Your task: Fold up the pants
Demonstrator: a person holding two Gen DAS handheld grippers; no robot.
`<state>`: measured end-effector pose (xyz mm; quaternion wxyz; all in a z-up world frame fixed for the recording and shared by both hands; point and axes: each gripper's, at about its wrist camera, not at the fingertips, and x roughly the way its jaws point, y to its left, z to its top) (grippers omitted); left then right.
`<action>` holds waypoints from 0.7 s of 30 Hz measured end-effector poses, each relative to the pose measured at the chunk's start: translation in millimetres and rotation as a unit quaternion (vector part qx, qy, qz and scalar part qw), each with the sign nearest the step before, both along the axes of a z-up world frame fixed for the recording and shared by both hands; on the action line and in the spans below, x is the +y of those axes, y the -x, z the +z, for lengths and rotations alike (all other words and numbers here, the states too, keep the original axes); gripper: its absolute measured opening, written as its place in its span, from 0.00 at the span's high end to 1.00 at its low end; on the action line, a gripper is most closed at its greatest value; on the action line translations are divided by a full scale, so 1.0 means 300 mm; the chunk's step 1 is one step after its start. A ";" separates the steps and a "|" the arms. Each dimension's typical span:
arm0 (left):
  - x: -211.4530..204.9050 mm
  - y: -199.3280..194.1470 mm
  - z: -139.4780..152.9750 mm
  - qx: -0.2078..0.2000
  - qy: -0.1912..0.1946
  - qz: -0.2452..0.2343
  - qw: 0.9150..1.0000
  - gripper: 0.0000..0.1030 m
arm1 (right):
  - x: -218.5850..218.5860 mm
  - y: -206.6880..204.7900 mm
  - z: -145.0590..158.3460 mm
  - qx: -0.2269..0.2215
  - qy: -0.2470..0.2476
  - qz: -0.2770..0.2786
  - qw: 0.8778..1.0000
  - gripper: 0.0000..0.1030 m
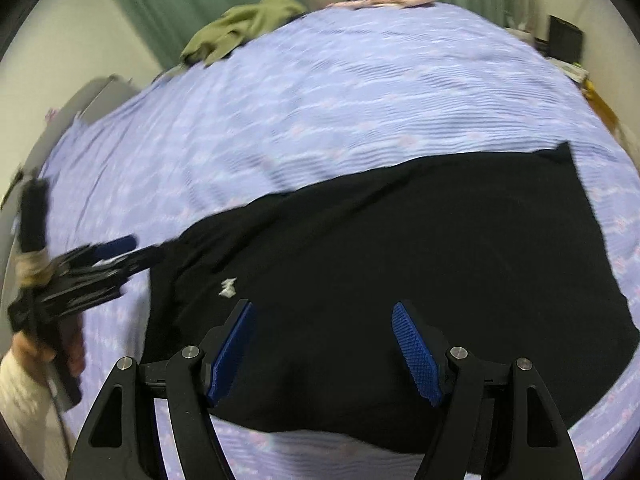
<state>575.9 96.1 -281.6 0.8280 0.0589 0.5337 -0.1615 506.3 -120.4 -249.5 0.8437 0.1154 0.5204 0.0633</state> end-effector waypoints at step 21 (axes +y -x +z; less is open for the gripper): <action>0.029 -0.022 0.040 -0.050 -0.035 0.104 0.993 0.37 | 0.014 -0.019 0.013 0.004 0.003 0.003 1.000 0.30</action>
